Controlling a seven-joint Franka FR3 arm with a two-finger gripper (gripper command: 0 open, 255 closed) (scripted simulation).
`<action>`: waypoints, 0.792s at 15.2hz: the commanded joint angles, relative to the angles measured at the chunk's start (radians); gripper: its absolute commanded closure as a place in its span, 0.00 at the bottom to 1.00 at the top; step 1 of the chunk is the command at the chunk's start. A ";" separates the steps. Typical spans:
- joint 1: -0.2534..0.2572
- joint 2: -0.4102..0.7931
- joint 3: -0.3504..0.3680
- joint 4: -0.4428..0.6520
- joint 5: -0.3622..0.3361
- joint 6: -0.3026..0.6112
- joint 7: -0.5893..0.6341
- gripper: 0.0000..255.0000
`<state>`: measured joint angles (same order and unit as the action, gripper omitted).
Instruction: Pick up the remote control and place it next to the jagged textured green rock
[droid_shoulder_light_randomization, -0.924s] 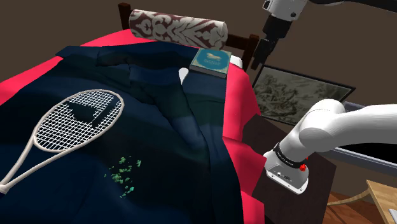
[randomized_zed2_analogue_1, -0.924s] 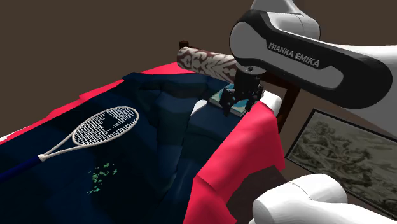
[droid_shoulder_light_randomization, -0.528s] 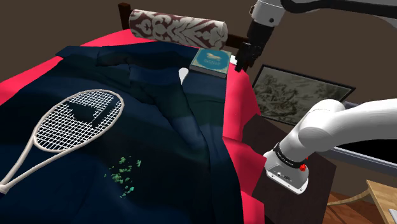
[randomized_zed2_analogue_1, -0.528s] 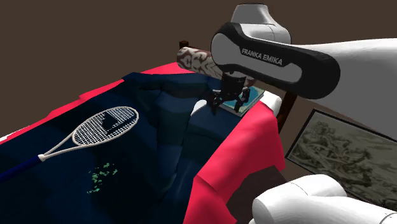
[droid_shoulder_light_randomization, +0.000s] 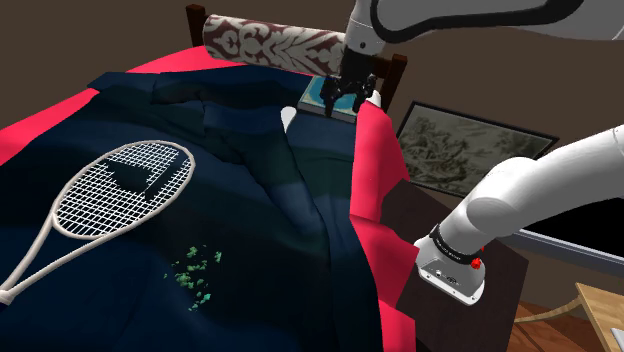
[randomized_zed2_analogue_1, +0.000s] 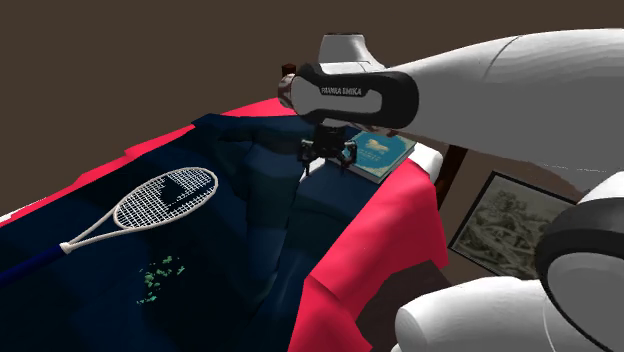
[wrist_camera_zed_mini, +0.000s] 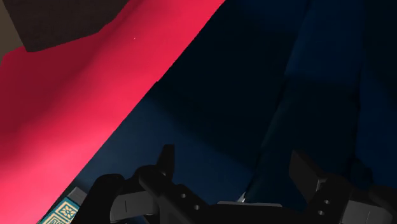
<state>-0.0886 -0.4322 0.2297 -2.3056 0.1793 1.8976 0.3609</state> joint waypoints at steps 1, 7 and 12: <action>-0.017 0.072 0.027 0.033 -0.009 0.043 0.080 0.00; -0.058 0.312 0.085 0.172 -0.081 0.144 0.320 0.00; -0.066 0.514 0.092 0.319 -0.167 0.188 0.517 0.00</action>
<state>-0.1549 0.0377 0.3214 -2.0233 0.0317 2.0808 0.8334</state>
